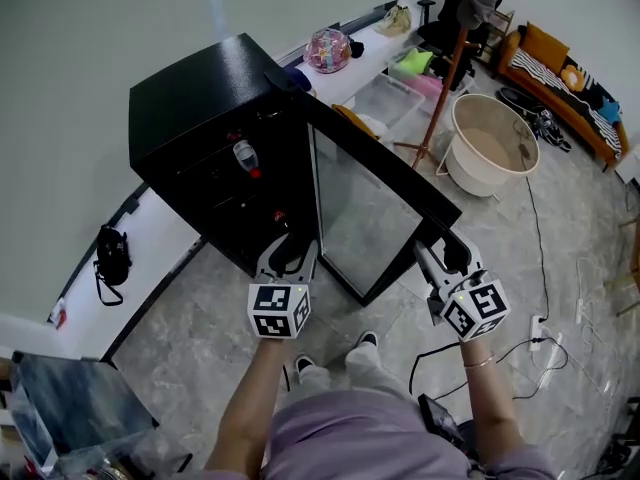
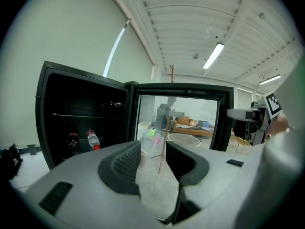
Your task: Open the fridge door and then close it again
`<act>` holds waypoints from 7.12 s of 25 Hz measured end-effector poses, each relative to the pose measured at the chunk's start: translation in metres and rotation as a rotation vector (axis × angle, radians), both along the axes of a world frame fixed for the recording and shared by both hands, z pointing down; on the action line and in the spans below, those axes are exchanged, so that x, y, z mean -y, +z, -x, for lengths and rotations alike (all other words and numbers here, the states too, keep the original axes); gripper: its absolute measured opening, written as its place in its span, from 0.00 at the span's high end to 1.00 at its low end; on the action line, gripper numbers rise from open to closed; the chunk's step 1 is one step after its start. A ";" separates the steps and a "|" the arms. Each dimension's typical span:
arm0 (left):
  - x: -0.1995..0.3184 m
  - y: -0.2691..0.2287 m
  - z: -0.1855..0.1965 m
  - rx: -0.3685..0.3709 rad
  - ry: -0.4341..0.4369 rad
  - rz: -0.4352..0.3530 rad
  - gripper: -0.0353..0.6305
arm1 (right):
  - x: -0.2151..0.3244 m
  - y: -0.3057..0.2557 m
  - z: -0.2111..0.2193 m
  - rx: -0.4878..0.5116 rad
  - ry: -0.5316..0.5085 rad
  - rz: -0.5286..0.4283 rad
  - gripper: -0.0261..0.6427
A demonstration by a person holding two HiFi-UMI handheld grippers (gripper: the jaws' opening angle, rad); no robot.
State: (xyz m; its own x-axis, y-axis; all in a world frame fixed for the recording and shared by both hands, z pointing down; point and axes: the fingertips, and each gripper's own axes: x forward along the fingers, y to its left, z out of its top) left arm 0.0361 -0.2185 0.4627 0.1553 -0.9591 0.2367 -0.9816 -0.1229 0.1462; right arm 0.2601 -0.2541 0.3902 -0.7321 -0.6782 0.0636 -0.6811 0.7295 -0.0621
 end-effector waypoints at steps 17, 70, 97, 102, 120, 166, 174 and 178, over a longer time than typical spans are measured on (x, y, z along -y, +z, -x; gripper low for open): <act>-0.075 0.014 0.079 -0.030 -0.082 0.008 0.71 | -0.098 -0.005 0.113 -0.094 -0.183 -0.051 0.58; -0.119 0.032 0.166 -0.068 -0.071 0.003 0.75 | -0.141 0.004 0.359 -0.101 -0.484 -0.027 0.65; -0.071 0.035 0.258 0.010 -0.233 0.063 0.81 | -0.083 0.054 0.321 -0.072 -0.317 0.177 0.70; -0.061 0.037 0.270 0.009 -0.236 0.068 0.81 | -0.071 0.059 0.329 -0.076 -0.343 0.188 0.70; -0.023 0.037 0.316 -0.001 -0.233 0.053 0.79 | -0.033 0.078 0.366 -0.086 -0.388 0.256 0.72; -0.136 0.006 0.266 0.028 -0.462 -0.007 0.92 | -0.082 0.056 0.333 -0.118 -0.452 0.200 0.81; -0.155 -0.001 0.258 0.037 -0.482 -0.024 0.94 | -0.097 0.051 0.330 -0.107 -0.455 0.188 0.84; -0.167 -0.003 0.255 0.029 -0.504 -0.029 0.94 | -0.105 0.049 0.327 -0.109 -0.451 0.178 0.87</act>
